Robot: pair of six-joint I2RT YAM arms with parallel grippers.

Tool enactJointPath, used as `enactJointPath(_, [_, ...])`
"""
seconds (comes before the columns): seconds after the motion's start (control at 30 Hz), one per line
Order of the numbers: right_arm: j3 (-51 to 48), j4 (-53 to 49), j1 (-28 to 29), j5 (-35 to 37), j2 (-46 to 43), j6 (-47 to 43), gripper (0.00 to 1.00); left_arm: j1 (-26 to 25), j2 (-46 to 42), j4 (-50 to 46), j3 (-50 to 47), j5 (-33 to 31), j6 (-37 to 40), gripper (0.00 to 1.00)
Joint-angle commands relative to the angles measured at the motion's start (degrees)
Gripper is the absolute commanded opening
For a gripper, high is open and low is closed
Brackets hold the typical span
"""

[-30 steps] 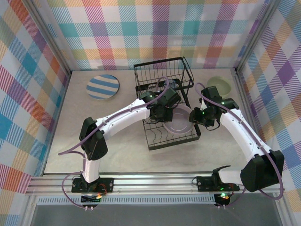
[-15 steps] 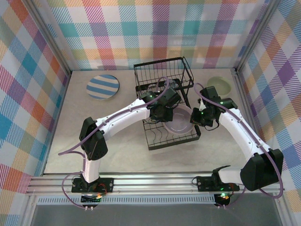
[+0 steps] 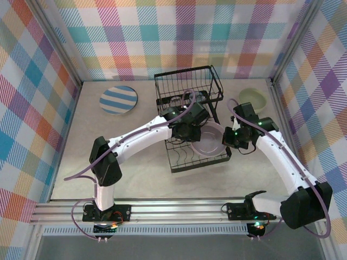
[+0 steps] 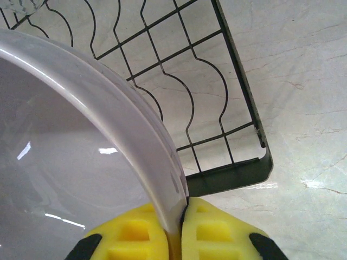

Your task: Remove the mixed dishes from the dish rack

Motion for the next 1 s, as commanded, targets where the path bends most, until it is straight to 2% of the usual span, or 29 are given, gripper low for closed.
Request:
enactJointPath(0.0, [0.0, -0.7, 0.0, -1.3, -2.3, 1.2, 0.00, 0.6, -3.8, 3.5, 0.2, 0.0, -0.1, 0.25])
enactJointPath(0.33, [1.4, -0.2, -0.4, 1.1, -1.6, -0.6, 0.00, 2.4, -3.3, 4.6, 1.5, 4.2, 3.7, 0.66])
enactJointPath(0.4, [1.9, -0.2, -0.5, 1.4, -1.2, -0.6, 0.00, 2.8, -3.3, 4.5, 2.5, 4.9, 4.9, 0.79])
enactJointPath(0.53, [2.2, -0.1, -1.1, 2.1, -1.2, -0.2, 0.00, 3.4, -4.8, 4.4, 3.8, 4.9, 7.3, 1.00])
enactJointPath(0.73, [2.6, -1.1, -3.1, 4.5, -2.6, 1.1, 0.00, 4.6, -10.7, 7.8, -0.3, 6.3, 8.5, 1.00])
enactJointPath(0.97, [2.5, -3.2, -10.4, 4.2, -5.4, 2.9, 0.00, 6.0, -21.6, 13.8, -10.8, 8.3, 8.5, 1.00])
